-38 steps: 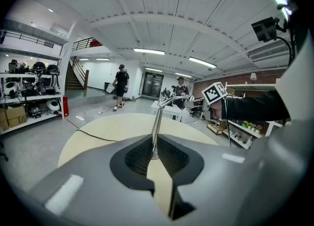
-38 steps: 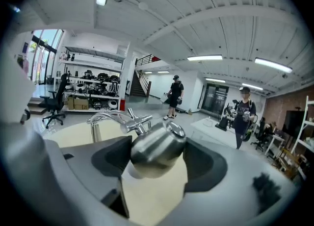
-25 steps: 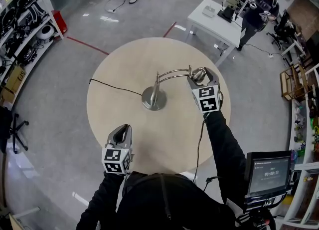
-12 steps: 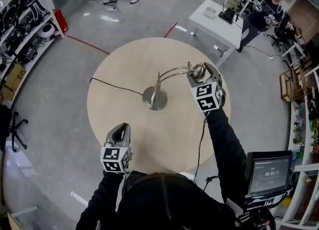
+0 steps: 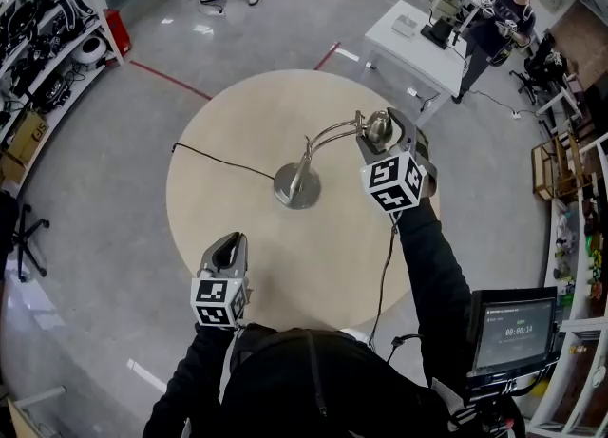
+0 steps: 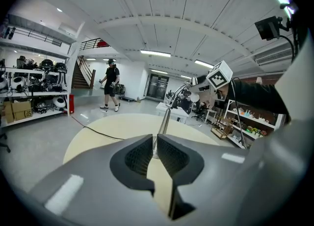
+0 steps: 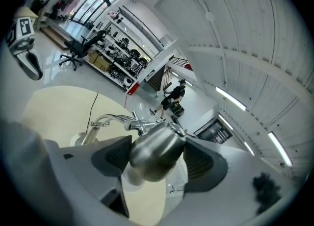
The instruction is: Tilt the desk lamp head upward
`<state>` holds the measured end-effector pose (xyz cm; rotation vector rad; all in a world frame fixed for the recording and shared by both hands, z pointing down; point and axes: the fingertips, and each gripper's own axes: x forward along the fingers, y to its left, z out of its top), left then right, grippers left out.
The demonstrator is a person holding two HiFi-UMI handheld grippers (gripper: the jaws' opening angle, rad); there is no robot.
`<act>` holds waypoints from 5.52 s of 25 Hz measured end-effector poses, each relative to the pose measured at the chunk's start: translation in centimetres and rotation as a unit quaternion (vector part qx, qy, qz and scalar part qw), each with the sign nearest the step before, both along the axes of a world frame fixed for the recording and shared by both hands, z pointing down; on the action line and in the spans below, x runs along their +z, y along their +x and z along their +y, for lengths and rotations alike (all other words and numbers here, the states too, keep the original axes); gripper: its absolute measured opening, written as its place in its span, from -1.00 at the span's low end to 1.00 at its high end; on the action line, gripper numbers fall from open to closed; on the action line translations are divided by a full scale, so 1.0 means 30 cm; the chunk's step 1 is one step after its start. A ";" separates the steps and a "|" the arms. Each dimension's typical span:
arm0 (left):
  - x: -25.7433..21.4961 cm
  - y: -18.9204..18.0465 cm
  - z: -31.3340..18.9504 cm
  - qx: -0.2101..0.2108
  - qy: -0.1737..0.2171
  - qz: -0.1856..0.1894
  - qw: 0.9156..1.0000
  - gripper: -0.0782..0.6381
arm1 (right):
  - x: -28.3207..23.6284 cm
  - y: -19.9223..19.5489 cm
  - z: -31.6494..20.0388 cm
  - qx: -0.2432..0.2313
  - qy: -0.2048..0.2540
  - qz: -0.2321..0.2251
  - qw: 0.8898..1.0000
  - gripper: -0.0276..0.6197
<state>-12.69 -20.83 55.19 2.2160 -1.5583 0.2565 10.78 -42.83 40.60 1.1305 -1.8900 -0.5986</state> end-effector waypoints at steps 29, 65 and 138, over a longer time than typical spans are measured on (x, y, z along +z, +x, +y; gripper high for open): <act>0.043 -0.074 0.023 -0.015 -0.004 0.025 1.000 -0.69 | -0.066 -0.104 -0.010 -0.020 0.008 0.133 0.991 0.14; 0.064 -0.157 0.031 -0.019 -0.005 0.035 0.999 -0.69 | -0.061 -0.151 -0.057 -0.018 0.026 0.218 0.975 0.14; 0.054 0.322 -0.586 0.209 0.099 -0.033 0.972 -0.59 | -0.079 -0.571 0.032 -0.142 0.177 0.368 0.902 0.14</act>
